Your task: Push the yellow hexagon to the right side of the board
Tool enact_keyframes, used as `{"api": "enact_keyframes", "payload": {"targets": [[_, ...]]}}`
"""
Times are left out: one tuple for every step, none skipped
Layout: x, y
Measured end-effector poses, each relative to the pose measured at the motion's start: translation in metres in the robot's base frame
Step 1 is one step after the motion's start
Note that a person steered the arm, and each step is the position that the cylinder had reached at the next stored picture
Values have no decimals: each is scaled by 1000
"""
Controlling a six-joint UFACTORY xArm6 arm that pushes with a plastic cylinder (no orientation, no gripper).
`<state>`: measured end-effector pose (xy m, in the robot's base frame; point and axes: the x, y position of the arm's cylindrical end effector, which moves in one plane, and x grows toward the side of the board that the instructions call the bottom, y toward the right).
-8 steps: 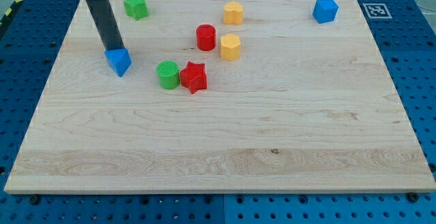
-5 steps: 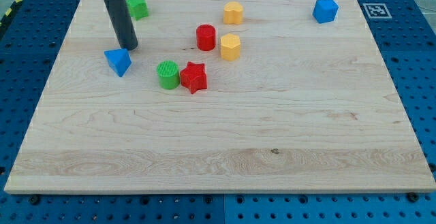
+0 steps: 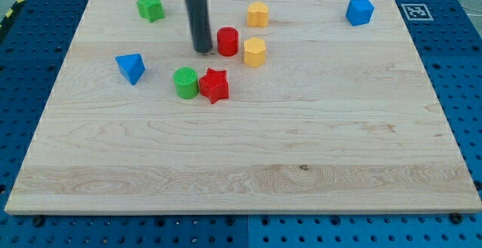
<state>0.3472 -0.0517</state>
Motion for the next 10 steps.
{"api": "enact_keyframes", "payload": {"targets": [[1,47],[22,101],[35,113],[35,79],[45,98],[64,156],[70,201],[71,180],[86,181],[105,217]]}}
